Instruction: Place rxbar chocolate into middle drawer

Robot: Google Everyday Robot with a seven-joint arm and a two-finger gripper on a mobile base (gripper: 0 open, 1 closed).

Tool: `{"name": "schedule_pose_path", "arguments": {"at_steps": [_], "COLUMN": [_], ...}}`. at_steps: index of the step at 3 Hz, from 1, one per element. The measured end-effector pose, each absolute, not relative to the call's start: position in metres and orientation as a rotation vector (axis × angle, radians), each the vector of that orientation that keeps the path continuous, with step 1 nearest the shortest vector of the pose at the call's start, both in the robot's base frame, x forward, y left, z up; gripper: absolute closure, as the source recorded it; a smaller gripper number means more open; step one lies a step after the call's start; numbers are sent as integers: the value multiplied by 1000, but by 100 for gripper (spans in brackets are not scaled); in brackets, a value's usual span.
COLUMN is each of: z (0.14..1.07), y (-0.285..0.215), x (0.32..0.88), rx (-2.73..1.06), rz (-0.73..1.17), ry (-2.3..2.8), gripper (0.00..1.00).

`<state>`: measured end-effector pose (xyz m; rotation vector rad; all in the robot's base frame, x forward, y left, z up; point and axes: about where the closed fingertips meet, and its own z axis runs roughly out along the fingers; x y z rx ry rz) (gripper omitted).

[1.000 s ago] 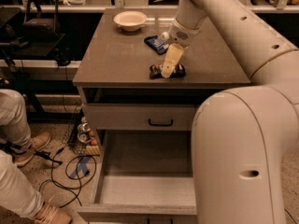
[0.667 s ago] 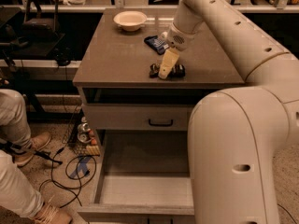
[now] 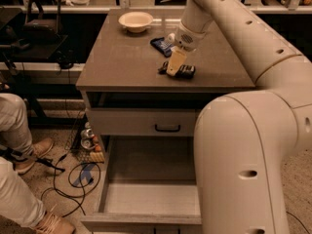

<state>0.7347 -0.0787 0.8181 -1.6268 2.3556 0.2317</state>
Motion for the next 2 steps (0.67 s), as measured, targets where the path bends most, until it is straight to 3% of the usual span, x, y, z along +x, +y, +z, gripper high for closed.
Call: {"name": "schedule_pose_path", "arguments": {"at_steps": [1, 2], "z": [823, 851], "y": [-79, -103], "x": [735, 719], "rx": [-1627, -1509], "rz": [232, 248], "ry": [2356, 2326], "gripper": [95, 100]}}
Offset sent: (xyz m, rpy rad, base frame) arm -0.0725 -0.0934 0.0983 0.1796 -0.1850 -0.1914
